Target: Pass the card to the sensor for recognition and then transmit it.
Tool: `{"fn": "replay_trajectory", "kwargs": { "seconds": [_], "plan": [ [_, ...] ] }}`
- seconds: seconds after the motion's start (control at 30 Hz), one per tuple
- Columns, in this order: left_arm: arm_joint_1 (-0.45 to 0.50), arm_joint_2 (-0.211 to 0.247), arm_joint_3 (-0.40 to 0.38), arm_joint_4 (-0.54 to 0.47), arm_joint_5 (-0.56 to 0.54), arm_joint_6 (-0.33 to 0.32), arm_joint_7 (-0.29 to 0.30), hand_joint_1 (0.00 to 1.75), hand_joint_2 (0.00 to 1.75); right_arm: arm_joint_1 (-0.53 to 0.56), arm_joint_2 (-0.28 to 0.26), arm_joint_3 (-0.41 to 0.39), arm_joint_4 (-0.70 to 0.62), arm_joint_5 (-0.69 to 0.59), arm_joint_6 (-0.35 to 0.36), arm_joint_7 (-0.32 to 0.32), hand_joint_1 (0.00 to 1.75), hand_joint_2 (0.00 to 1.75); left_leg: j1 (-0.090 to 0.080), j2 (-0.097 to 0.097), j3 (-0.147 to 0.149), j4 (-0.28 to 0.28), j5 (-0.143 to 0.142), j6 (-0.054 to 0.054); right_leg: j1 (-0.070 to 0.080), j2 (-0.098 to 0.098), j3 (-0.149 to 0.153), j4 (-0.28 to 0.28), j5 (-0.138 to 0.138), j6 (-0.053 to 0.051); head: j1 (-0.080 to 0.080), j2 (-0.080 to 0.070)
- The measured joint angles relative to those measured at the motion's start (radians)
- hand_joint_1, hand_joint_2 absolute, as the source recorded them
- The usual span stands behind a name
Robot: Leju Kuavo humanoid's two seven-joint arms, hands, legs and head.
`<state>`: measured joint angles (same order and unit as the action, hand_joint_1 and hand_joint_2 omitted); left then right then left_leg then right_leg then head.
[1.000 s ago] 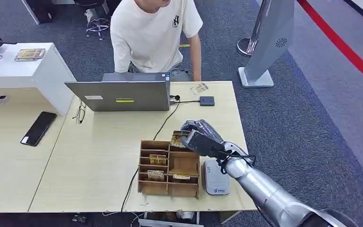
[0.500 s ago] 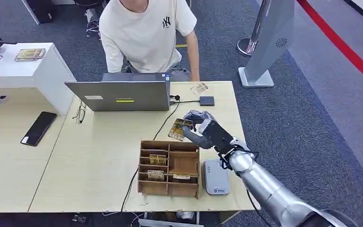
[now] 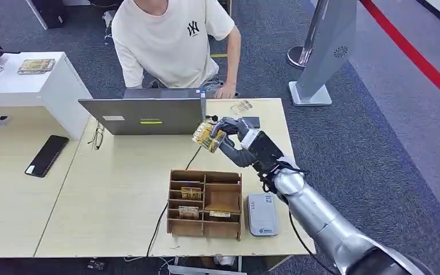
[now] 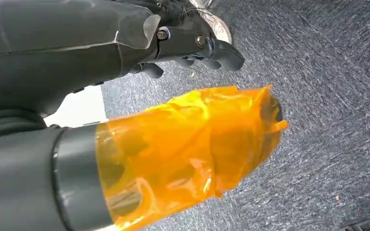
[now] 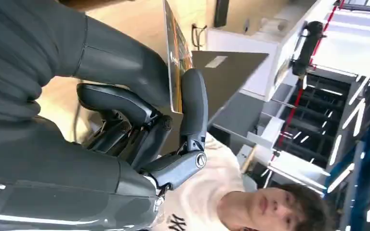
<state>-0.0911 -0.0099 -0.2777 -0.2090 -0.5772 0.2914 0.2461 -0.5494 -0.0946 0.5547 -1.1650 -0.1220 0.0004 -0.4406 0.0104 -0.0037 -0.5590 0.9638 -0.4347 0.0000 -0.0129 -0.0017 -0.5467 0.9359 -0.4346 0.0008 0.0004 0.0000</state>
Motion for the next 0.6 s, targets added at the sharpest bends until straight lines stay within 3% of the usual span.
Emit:
{"fn": "replay_trajectory", "kwargs": {
  "seconds": [0.2, 0.6],
  "plan": [
    [-0.01, 0.0, 0.0, 0.0, -0.015, -0.014, 0.008, 0.0, 0.0, -0.077, 0.04, 0.014, 0.041, 0.054, -0.028, -0.023, 1.69, 1.75, 0.0, 0.0, 0.0, 0.0, 0.0, 0.0, 0.0, 0.0, 0.0, 0.0, 0.0, 0.0, 0.0, 0.0],
    [-0.035, 0.0, -0.014, 0.0, -0.064, -0.038, 0.044, 0.0, 0.0, -0.209, 0.145, 0.077, 0.168, 0.29, -0.255, 0.01, 1.69, 1.75, 0.0, 0.0, 0.0, 0.0, 0.0, 0.0, 0.0, 0.0, 0.0, 0.0, 0.0, 0.0, 0.0, 0.0]
  ]
}}
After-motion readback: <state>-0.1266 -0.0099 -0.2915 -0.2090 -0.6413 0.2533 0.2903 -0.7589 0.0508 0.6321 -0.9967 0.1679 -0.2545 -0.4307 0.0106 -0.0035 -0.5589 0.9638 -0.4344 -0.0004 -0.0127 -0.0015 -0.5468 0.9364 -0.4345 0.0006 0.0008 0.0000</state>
